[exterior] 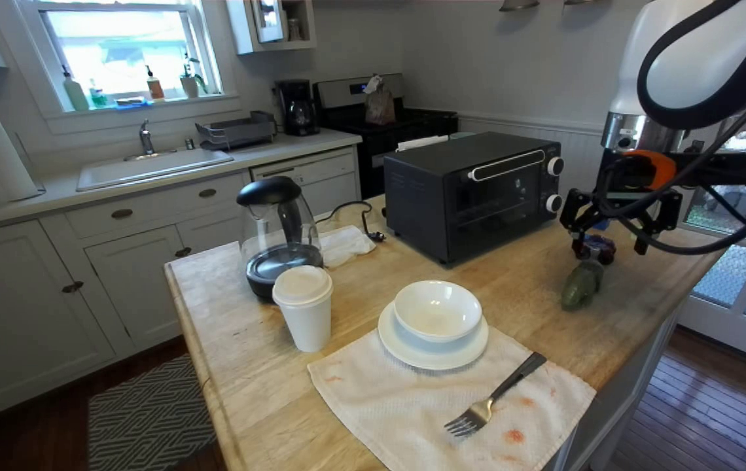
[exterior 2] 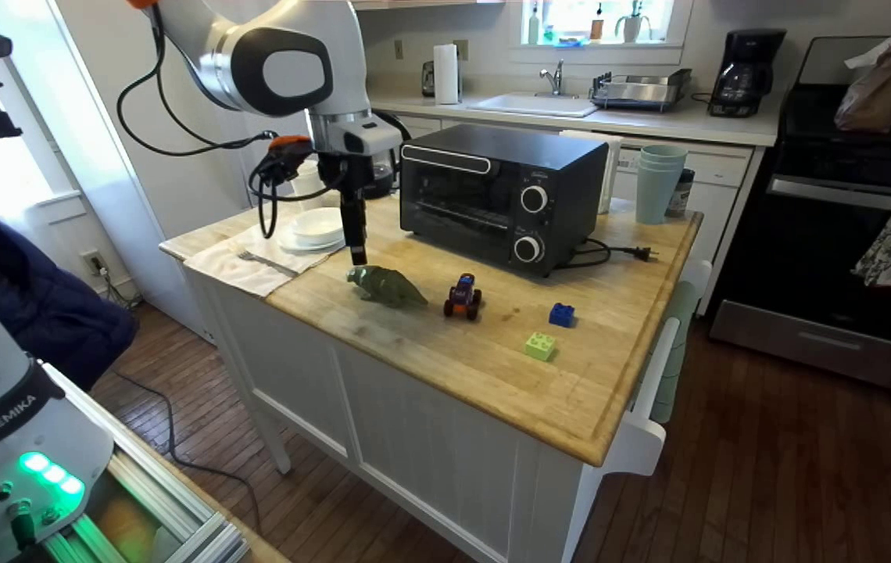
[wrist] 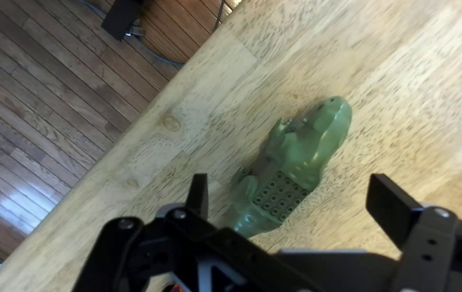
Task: Turn the toy animal to the right
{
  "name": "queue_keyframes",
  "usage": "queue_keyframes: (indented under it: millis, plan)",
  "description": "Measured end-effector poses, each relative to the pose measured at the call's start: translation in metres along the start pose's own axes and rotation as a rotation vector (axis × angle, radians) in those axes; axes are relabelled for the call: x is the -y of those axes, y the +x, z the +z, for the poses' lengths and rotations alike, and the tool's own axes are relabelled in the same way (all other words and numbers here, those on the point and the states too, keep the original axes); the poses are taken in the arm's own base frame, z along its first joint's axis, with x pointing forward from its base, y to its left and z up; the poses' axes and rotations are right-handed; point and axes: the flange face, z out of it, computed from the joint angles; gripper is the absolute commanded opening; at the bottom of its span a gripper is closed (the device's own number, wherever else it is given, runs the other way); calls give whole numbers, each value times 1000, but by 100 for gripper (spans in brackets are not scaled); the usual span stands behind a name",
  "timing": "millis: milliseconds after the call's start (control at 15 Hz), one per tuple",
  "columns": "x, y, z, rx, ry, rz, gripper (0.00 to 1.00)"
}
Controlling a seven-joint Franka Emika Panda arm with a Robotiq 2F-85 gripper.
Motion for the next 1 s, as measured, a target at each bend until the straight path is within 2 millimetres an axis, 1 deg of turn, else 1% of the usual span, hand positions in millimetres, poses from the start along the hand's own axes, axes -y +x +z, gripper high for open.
queue_keyframes:
  millis: [267, 467, 800, 1000]
  plan:
    - [3, -4, -12, -2, 5, -215, 100]
    - [4, -7, -17, -7, 10, -345, 100]
    - [1, -13, -22, -4, 13, -474, 100]
    - [-1, -14, -29, -5, 16, -520, 100]
